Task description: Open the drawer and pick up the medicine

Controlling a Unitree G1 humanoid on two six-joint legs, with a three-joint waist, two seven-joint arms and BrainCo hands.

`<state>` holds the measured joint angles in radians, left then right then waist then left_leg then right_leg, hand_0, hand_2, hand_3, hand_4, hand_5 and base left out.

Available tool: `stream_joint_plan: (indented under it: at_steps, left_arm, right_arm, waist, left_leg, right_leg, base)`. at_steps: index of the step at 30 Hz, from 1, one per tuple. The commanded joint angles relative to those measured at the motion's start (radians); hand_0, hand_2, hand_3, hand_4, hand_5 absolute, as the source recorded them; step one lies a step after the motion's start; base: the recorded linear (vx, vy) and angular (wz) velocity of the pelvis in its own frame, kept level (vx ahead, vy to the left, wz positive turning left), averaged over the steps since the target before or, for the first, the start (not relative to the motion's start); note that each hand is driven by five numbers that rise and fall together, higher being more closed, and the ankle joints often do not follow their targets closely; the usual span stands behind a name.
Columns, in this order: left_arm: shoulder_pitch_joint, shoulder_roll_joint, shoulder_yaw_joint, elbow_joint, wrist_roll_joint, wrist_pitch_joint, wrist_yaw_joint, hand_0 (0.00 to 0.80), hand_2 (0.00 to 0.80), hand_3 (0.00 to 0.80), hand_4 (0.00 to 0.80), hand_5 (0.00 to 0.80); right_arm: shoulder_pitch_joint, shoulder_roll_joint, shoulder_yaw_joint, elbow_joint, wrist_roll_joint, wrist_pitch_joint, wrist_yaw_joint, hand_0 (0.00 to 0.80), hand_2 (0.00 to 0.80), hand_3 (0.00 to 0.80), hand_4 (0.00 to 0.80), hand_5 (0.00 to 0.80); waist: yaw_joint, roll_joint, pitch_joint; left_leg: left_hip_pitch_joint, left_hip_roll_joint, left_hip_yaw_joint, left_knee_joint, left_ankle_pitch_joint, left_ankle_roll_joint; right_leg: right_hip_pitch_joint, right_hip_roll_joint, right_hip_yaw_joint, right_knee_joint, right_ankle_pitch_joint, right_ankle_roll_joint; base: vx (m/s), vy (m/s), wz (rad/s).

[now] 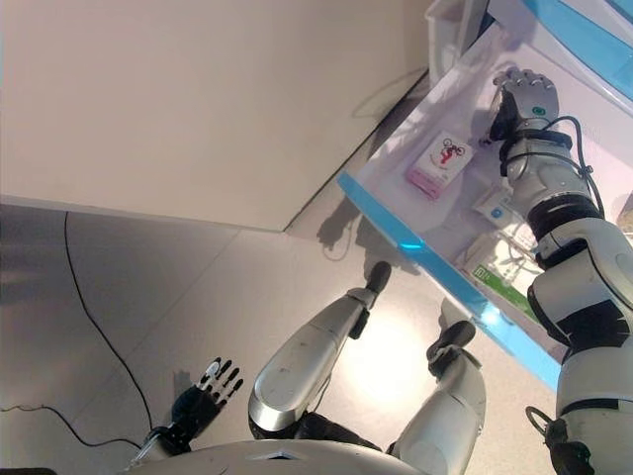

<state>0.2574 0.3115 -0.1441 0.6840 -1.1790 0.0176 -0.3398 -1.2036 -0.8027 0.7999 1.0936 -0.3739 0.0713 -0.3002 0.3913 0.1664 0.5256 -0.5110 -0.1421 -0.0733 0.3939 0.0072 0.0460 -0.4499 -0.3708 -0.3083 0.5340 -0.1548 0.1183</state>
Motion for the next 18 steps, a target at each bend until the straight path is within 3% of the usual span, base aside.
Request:
stream_joint_plan:
  at_steps: [1, 11, 13, 15, 16, 17, 18]
  left_arm:
    - [0.080, 0.028, -0.057, -0.016, -0.025, -0.037, -0.003, 0.000, 0.000, 0.000, 0.000, 0.000]
    - [0.083, 0.022, -0.054, -0.021, -0.021, -0.036, 0.005, 0.000, 0.000, 0.000, 0.000, 0.000]
    - [0.085, 0.021, -0.051, -0.024, -0.020, -0.033, 0.007, 0.000, 0.000, 0.000, 0.000, 0.000]
    - [0.083, 0.023, -0.051, -0.027, -0.023, -0.034, 0.005, 0.000, 0.000, 0.000, 0.000, 0.000]
    - [0.085, 0.025, -0.052, -0.028, -0.024, -0.035, 0.001, 0.000, 0.000, 0.000, 0.000, 0.000]
    - [0.086, 0.025, -0.052, -0.029, -0.023, -0.035, 0.003, 0.000, 0.000, 0.000, 0.000, 0.000]
    - [0.088, 0.023, -0.054, -0.028, -0.024, -0.038, 0.006, 0.000, 0.000, 0.000, 0.000, 0.000]
  right_arm:
    - [-0.070, -0.053, 0.050, 0.022, 0.000, 0.005, -0.014, 0.000, 0.000, 0.000, 0.000, 0.000]
    - [-0.069, -0.049, 0.051, 0.051, 0.029, 0.026, 0.035, 0.000, 0.000, 0.000, 0.000, 0.000]
    - [-0.072, -0.048, 0.052, 0.054, 0.028, 0.028, 0.045, 0.173, 0.173, 0.173, 0.173, 0.173]
    - [-0.071, -0.049, 0.051, 0.054, 0.039, 0.030, 0.058, 0.455, 0.455, 0.455, 0.455, 0.455]
    - [-0.065, -0.050, 0.048, 0.052, 0.037, 0.031, 0.060, 0.665, 0.665, 0.665, 0.665, 0.665]
    - [-0.060, -0.052, 0.044, 0.050, 0.040, 0.027, 0.060, 0.800, 0.800, 0.800, 0.800, 0.800]
    - [-0.057, -0.051, 0.042, 0.052, 0.042, 0.025, 0.062, 0.800, 0.800, 0.800, 0.800, 0.800]
  waist:
    - [0.021, 0.080, -0.006]
    - [0.028, 0.088, -0.006]
    - [0.029, 0.089, -0.006]
    - [0.029, 0.089, -0.006]
    - [0.029, 0.089, -0.006]
    - [0.028, 0.088, -0.006]
    - [0.028, 0.087, -0.006]
  left_leg:
    - [-0.040, 0.008, 0.058, 0.076, -0.095, 0.006]
    - [-0.059, 0.005, 0.057, 0.078, -0.092, 0.004]
    - [-0.064, 0.004, 0.057, 0.080, -0.090, 0.003]
    - [-0.070, 0.004, 0.056, 0.082, -0.089, 0.003]
    - [-0.071, 0.005, 0.057, 0.081, -0.089, 0.004]
    - [-0.071, 0.007, 0.057, 0.080, -0.090, 0.004]
    - [-0.072, 0.006, 0.059, 0.082, -0.091, 0.004]
  right_leg:
    - [-0.049, 0.018, 0.024, 0.044, 0.073, -0.044]
    - [-0.069, 0.012, 0.019, 0.047, 0.076, -0.043]
    - [-0.074, 0.013, 0.021, 0.047, 0.077, -0.042]
    - [-0.081, 0.013, 0.023, 0.049, 0.079, -0.042]
    - [-0.082, 0.012, 0.022, 0.049, 0.081, -0.041]
    - [-0.082, 0.012, 0.021, 0.047, 0.082, -0.041]
    - [-0.083, 0.011, 0.021, 0.048, 0.082, -0.041]
  base:
    - [0.000, 0.000, 0.00]
    - [0.000, 0.000, 0.00]
    - [0.000, 0.000, 0.00]
    - [0.000, 0.000, 0.00]
    - [0.000, 0.000, 0.00]
    - [0.000, 0.000, 0.00]
    - [0.000, 0.000, 0.00]
